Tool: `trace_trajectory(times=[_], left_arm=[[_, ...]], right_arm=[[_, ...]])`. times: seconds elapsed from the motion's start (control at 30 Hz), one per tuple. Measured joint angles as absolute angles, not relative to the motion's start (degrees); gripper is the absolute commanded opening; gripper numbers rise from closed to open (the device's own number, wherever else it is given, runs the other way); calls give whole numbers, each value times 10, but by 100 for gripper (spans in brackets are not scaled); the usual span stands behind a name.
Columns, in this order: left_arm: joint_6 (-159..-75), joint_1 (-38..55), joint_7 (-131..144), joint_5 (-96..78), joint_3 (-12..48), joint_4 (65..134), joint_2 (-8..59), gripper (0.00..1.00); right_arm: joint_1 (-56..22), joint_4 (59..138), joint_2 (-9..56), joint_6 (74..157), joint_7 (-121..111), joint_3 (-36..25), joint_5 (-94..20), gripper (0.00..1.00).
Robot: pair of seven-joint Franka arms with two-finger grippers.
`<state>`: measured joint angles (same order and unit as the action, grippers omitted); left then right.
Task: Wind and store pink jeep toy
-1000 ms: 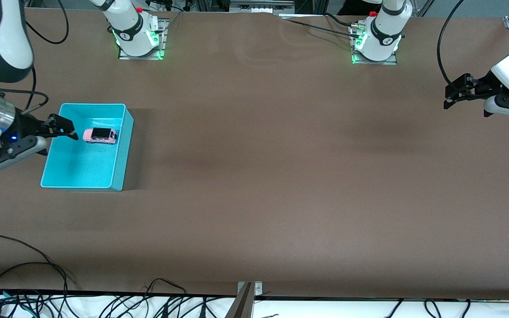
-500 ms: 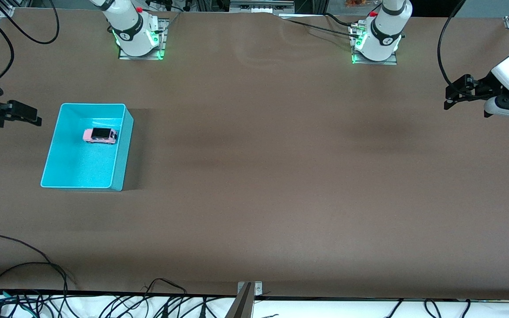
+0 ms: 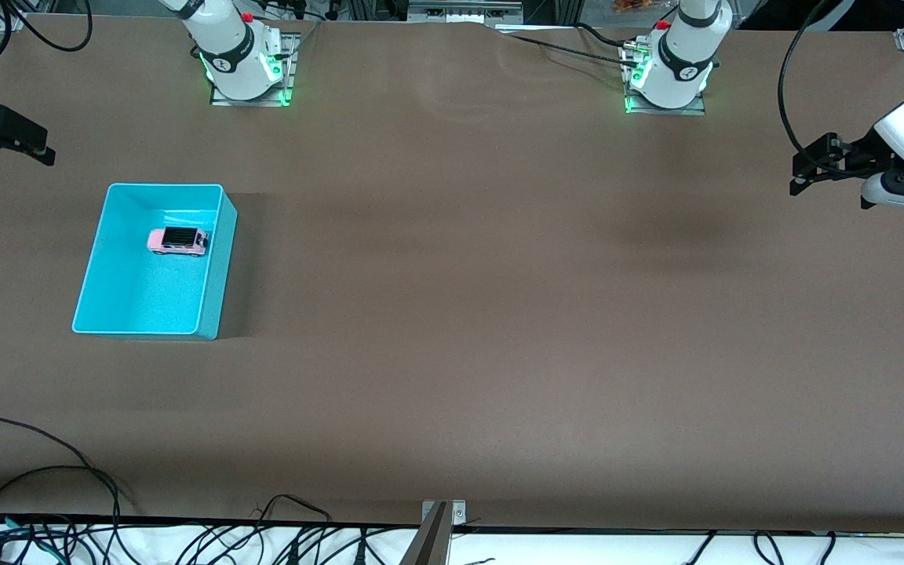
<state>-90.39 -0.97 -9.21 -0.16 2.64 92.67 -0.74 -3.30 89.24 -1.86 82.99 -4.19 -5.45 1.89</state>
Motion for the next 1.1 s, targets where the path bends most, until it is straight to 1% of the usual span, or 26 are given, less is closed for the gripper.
trace_trajectory(times=[0.23, 0.37, 0.53, 0.87, 1.1], left_arm=[[-904, -10, -92, -2, 27, 927, -7, 100], [-904, -10, -92, -2, 27, 927, -7, 100], [-904, -10, -92, -2, 27, 927, -7, 100], [-904, -10, -92, -2, 26, 927, -7, 100], [-904, -10, -92, -2, 26, 926, -7, 100]], right_arm=[[-33, 993, -87, 896, -42, -55, 19, 100], [-33, 1013, -102, 912, -42, -55, 20, 100], [-33, 1008, -89, 927, -42, -54, 20, 100], [-33, 956, -25, 930, -42, -53, 20, 100], [-33, 949, -15, 930, -43, -53, 20, 100]])
